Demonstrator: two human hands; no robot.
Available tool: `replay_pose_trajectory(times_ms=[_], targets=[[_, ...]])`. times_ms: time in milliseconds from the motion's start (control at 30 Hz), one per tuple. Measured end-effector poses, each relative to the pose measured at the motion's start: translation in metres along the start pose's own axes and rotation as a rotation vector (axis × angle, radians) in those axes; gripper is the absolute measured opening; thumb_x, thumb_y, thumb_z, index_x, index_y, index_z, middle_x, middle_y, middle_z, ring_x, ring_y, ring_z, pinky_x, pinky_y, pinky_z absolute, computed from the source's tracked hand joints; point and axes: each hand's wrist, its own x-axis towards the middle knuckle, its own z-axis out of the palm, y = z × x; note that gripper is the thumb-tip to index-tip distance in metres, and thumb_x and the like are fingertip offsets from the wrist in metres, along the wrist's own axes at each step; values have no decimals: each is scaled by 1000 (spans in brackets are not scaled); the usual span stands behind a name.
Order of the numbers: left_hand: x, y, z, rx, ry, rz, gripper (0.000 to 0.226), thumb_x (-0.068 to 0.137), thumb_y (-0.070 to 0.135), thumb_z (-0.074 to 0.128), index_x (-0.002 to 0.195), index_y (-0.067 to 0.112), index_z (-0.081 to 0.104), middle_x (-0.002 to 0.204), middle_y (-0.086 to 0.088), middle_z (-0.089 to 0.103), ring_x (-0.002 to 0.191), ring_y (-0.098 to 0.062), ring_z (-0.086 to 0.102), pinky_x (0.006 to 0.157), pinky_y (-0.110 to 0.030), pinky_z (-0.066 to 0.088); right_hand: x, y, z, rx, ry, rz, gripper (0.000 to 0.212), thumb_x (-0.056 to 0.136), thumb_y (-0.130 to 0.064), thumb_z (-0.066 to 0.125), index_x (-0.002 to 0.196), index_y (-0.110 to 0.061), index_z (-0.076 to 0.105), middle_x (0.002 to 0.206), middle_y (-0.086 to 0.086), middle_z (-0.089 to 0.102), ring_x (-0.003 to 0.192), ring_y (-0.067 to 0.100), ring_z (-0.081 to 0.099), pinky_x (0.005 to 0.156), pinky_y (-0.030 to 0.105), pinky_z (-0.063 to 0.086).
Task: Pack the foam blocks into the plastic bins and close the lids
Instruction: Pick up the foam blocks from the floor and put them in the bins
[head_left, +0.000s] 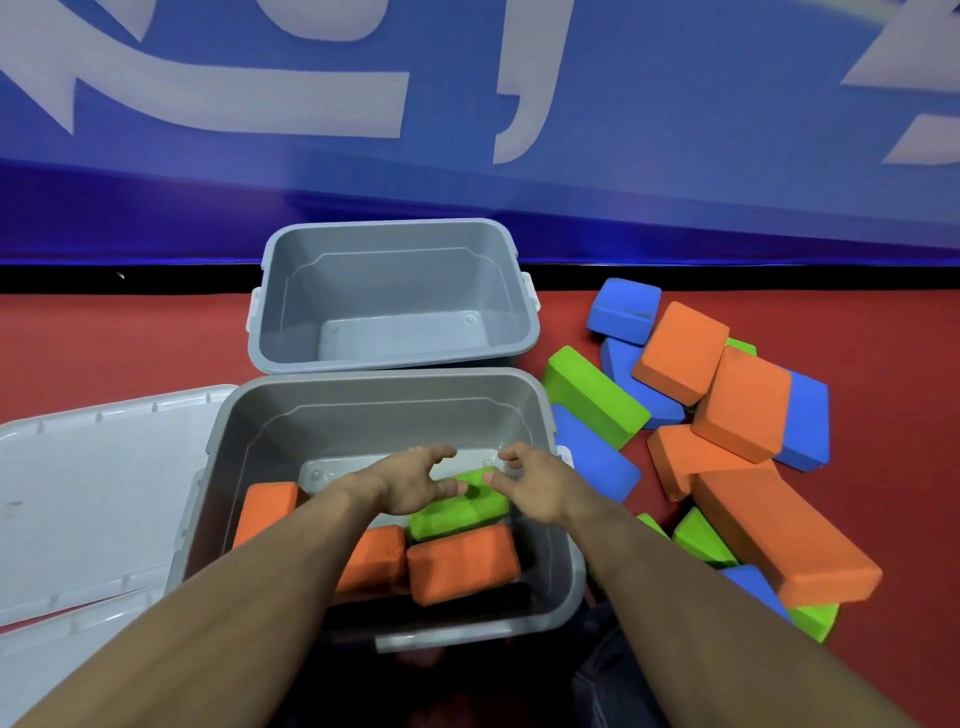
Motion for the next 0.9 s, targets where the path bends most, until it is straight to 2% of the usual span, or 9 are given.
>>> replay_pose_trajectory(times_ms=[100,133,233,367,533,633,733,833,900], targets=[[-7,12,2,-52,134,100,98,78,81,49,155,22,37,158,-1,42,141,-18,44,118,-35,34,-6,3,-7,4,43,-34,62,95,-50,64,147,-21,48,149,1,53,136,19,50,111,31,39],[-7,19,3,-65,182,141,97,79,80,48,155,21,37,157,-1,42,141,-18,44,118,-34,33,-9,5,-13,10,61,-46,63,93,-50,65,146,-21,48,148,0,53,136,19,50,112,32,39],[-3,49,6,-100,257,236,72,94,57,58,154,20,39,156,1,43,138,-16,47,115,-30,35,-15,26,-47,21,129,-67,65,92,-49,68,146,-18,49,150,0,52,139,18,47,115,32,36],[19,108,25,-286,255,247,62,95,47,65,148,20,47,142,2,55,124,-13,57,110,-29,41,-41,88,-96,-18,255,2,72,94,-47,65,153,-16,39,157,4,42,144,20,39,117,30,30],[54,175,86,-452,124,224,58,93,39,71,143,18,51,136,-6,59,115,-21,63,100,-35,50,-78,190,-119,53,437,170,77,91,-46,71,153,-15,38,154,9,44,141,25,42,115,31,30],[75,209,128,-432,67,206,64,88,45,72,142,16,52,134,-7,60,112,-16,62,93,-24,46,-92,247,-122,167,605,303,84,86,-49,74,153,-14,38,155,11,41,143,29,40,119,37,30],[95,239,166,-402,-20,186,58,95,36,68,145,13,49,138,-7,58,112,-12,59,80,-14,46,-101,300,-116,309,698,498,97,79,-57,75,155,-18,32,158,11,34,145,33,35,120,44,30],[113,255,199,-346,-123,171,63,96,33,67,149,8,43,142,-9,55,123,-17,58,88,-17,44,-106,341,-102,517,713,698,108,75,-61,78,158,-20,22,158,16,29,143,41,32,120,48,28],[120,255,216,-312,-181,169,67,92,38,72,146,9,46,142,-9,56,121,-15,59,90,-18,47,-105,361,-88,670,717,768,115,72,-62,81,157,-17,18,155,20,33,142,41,36,119,48,30]])
